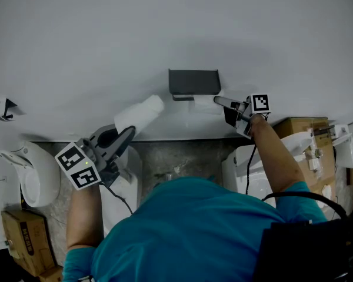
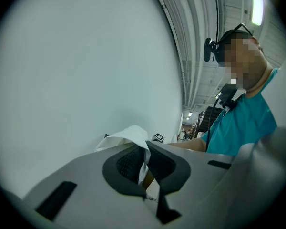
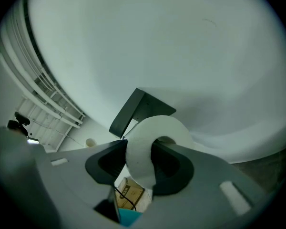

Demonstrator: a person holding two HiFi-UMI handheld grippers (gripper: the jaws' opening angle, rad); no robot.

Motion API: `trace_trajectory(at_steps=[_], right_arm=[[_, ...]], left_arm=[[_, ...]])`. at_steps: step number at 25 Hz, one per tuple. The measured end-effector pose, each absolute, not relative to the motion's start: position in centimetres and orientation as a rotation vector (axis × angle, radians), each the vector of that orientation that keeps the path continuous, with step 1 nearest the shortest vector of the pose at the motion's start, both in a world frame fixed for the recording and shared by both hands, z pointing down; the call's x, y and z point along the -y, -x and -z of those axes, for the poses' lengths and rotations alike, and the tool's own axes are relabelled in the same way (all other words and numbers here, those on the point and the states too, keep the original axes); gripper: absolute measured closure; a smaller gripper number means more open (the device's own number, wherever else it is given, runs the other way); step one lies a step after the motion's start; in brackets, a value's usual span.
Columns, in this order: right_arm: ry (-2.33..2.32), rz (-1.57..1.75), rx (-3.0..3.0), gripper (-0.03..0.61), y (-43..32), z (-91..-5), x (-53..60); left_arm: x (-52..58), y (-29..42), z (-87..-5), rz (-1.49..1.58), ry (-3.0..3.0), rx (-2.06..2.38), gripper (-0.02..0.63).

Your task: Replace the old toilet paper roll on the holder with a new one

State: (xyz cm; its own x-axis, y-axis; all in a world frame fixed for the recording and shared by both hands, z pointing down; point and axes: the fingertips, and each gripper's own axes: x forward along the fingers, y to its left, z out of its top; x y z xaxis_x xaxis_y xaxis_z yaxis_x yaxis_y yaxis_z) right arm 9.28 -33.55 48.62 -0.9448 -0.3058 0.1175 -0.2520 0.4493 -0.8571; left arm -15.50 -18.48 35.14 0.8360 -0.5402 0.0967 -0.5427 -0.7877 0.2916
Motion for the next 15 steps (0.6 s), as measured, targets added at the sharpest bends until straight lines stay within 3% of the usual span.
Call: trace_trajectory(at_steps=[15], right_arm=[[0.514, 1.480, -2.715, 0.428, -7.2, -48.5, 32.8]], left_arm=[[18.7, 15.9, -35.6, 0.004, -2.692, 0.848, 0.603]])
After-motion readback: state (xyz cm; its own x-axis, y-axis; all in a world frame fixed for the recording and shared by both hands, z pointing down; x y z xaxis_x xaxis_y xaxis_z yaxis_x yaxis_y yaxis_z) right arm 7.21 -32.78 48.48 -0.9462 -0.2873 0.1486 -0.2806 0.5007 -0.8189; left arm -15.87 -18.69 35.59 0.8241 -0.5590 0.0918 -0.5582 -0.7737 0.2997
